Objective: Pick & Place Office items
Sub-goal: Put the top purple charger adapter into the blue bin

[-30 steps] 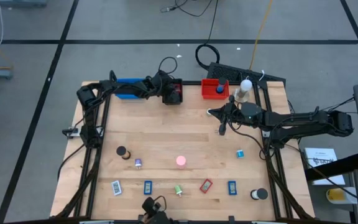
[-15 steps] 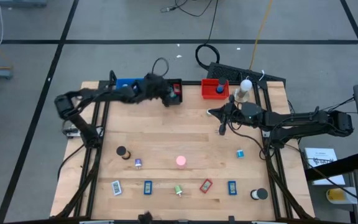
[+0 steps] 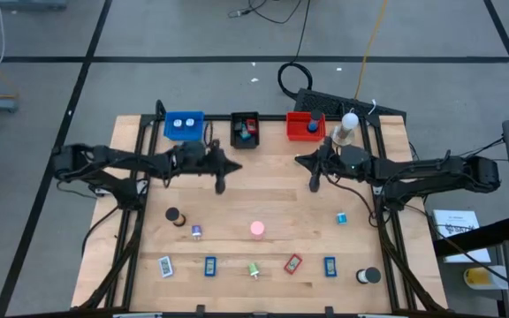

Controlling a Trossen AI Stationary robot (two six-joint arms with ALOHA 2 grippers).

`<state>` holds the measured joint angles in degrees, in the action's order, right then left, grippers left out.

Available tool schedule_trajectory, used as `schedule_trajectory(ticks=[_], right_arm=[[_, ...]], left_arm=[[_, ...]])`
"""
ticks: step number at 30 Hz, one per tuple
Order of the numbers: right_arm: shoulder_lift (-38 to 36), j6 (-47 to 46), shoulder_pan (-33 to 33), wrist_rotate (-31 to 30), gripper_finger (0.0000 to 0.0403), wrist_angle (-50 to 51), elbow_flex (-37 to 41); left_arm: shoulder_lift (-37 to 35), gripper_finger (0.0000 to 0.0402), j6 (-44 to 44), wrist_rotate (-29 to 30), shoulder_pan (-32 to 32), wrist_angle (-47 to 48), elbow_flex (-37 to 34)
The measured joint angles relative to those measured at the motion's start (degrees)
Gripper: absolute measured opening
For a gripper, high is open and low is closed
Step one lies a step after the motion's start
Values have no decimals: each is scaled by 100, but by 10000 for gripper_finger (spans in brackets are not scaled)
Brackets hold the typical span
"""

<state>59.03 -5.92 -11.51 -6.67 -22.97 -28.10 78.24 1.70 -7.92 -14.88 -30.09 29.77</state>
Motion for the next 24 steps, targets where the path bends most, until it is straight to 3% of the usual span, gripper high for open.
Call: schedule_trajectory(ticks=[3,6,14,20,24], right_arm=[[35,-191,10,466,4,-8,-2],[-29,-401,141,491,4,194,-16],[-114,-746,769,-977,8,3051,-737],[-114,-1277,935,-1142,58,4730,-1335],[-112,-1288,922,-1146,108,5329,-1470]], left_arm=[[-13,11,34,41,343,-758,-351],[-2,20,38,44,639,-1324,-717],[-6,7,77,220,1016,-1796,-1059],[2,38,71,238,1055,-1775,-1059],[2,40,69,300,1055,-1770,-1059]])
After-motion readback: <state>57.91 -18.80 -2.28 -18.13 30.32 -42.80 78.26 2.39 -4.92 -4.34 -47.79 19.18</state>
